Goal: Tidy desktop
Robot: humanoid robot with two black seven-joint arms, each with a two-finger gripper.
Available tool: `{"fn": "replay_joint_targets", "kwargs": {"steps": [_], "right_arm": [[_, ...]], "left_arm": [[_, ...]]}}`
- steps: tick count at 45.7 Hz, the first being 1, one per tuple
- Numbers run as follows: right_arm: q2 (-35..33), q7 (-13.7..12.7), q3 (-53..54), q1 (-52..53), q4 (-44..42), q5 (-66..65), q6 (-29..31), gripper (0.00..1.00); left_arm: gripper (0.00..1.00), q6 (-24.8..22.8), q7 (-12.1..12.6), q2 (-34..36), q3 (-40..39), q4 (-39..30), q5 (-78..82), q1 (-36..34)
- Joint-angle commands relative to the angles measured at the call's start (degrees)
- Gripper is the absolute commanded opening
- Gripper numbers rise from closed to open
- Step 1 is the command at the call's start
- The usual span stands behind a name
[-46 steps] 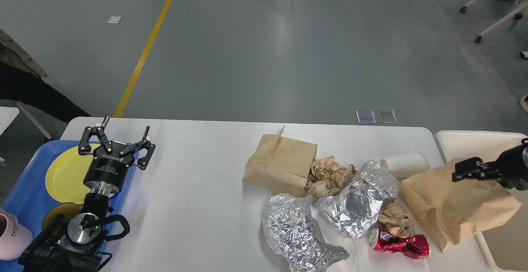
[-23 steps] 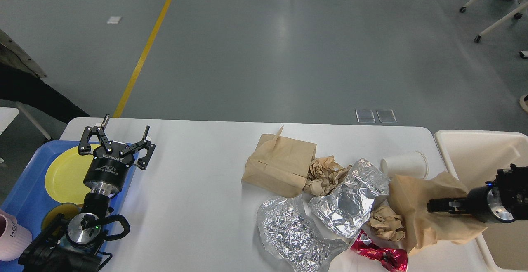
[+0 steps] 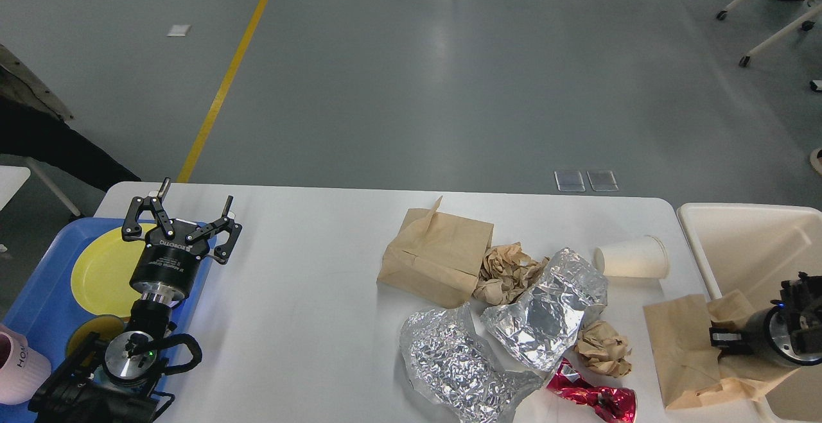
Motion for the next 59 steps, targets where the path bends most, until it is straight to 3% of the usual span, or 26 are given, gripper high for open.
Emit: {"fn": "replay_joint_targets", "kwargs": {"steps": [1, 9, 16, 25, 38, 45, 53, 59], "right_arm": [[-0.2, -0.9, 0.2, 0.8, 0.2, 0.5, 1.9, 0.00], [-2.9, -1.2, 3.7, 2.6, 0.6, 0.5, 6.7, 0.00], [-5.3, -1.9, 4.2, 9.2, 2.4, 3.7, 15.5, 0.00], [-9.1, -5.3, -1.0, 24.2, 6.5, 10.6, 26.7, 0.00], [-9.7, -5.6, -16.4, 49.1, 15.1, 14.4, 34.8, 0.00], [-8.2, -5.9, -21.8, 55.9, 18.6, 15.9, 36.3, 0.00], [-10.2, -6.3, -23.0, 56.2, 17.5, 16.1, 35.1, 0.00], [-19.3, -10.6, -19.5, 50.7, 10.2, 16.0, 28.2, 0.00]], "left_arm": [[0.97, 0.0, 0.0, 0.0, 0.0, 0.0, 0.0, 0.0], [0.97, 0.0, 0.0, 0.0, 0.0, 0.0, 0.0, 0.0], [0.97, 0.0, 0.0, 0.0, 0.0, 0.0, 0.0, 0.0], [0.97, 0.0, 0.0, 0.0, 0.0, 0.0, 0.0, 0.0], [0.97, 0.0, 0.1, 0.0, 0.0, 0.0, 0.0, 0.0], [0.97, 0.0, 0.1, 0.0, 0.0, 0.0, 0.0, 0.0], [0.97, 0.0, 0.1, 0.0, 0.0, 0.0, 0.0, 0.0], [0.97, 0.0, 0.1, 0.0, 0.0, 0.0, 0.0, 0.0]]}}
